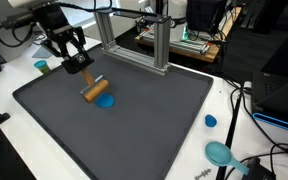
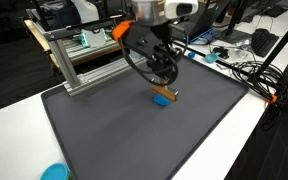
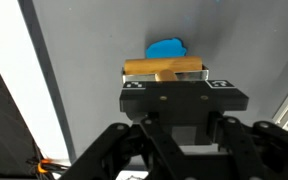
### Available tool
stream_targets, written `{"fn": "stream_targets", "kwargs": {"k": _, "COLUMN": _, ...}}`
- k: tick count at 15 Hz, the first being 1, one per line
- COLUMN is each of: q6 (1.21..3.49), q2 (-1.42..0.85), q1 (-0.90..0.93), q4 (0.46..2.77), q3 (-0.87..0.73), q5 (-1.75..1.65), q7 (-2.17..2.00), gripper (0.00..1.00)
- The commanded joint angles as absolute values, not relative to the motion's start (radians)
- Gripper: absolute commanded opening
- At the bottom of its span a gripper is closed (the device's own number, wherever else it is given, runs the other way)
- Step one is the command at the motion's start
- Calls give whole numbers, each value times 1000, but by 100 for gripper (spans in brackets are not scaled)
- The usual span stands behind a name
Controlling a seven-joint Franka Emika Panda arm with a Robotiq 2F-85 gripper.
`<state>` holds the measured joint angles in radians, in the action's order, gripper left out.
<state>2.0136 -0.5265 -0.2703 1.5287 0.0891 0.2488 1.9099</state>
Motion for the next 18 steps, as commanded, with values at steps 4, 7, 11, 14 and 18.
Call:
{"fn": "stream_targets", "kwargs": {"k": 4, "q6": 2042, "q2": -232, "q1": -252, "q4": 1789, "q3": 32, "q5": 285, "q7": 1879, "gripper": 23}}
{"fn": "stream_targets", "kwargs": {"k": 7, "q6": 2208, "q2": -245, "q1": -230, "q4": 1848, "q3": 40, "q5": 389, "q7": 1868, "gripper": 23}}
{"fn": "stream_targets", "kwargs": {"k": 11, "q6": 2394, "q2": -299, "q1": -193, "q4": 1940, "q3": 55, "q5": 478, "q7": 1847, "gripper": 23}}
{"fn": "stream_targets", "kwargs": {"k": 14, "q6": 2464, "q2": -317, "q1": -175, "q4": 2001, "q3": 47, "q5": 441, "q7": 1744, "gripper": 23}}
{"fn": "stream_targets", "kwargs": {"k": 18, "q6": 2489, "q2": -351, "q1": -190, "q4": 1999, "q3": 73, "q5": 437, "q7": 1749, "gripper": 48}}
